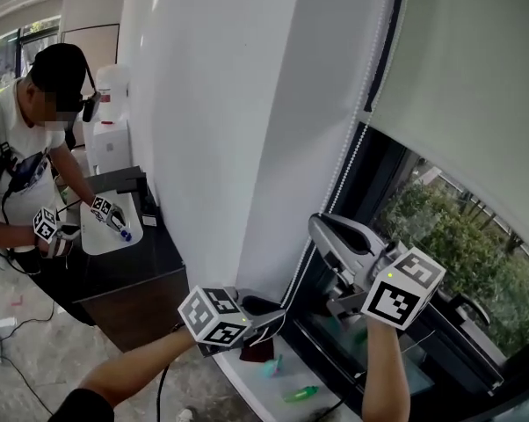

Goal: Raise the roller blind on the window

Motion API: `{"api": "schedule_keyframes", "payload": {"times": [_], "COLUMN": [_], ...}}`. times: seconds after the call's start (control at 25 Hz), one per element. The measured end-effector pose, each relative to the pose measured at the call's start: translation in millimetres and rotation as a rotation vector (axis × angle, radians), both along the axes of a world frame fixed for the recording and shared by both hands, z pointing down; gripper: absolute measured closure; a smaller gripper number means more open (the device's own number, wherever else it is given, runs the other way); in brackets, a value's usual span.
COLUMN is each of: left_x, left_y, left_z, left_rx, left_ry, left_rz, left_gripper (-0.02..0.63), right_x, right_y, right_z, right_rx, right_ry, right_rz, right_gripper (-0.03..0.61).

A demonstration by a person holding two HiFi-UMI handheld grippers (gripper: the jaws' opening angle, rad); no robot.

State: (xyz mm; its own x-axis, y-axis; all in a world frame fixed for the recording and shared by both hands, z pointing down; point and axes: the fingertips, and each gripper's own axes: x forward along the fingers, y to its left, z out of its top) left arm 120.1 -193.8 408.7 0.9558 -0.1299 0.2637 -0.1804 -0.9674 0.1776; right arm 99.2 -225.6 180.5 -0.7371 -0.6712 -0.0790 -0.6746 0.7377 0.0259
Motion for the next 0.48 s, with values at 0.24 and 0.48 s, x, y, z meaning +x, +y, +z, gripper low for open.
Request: {"api": "schedule_keyframes", "payload": {"times": [0.24,0.48], "left_x": [-26.7,-45.3], "left_y": [-2.0,-17.9], "left_z": [-79.3,-182.7], "left_rx": [0.031,0.018], "left_ry": [0.244,0.458], "left_rz": [-0.017,-0.046], "left_gripper": [0.494,0.494], "right_x": [8.2,2.8], "right_y": [8.5,5.2], "right_z": [8.4,67.7], "right_rx": [0.019,-0.055], "right_ry": [-0.035,0.014], "right_rz": [0.032,0.049], "right_gripper": [0.572,0.572]}}
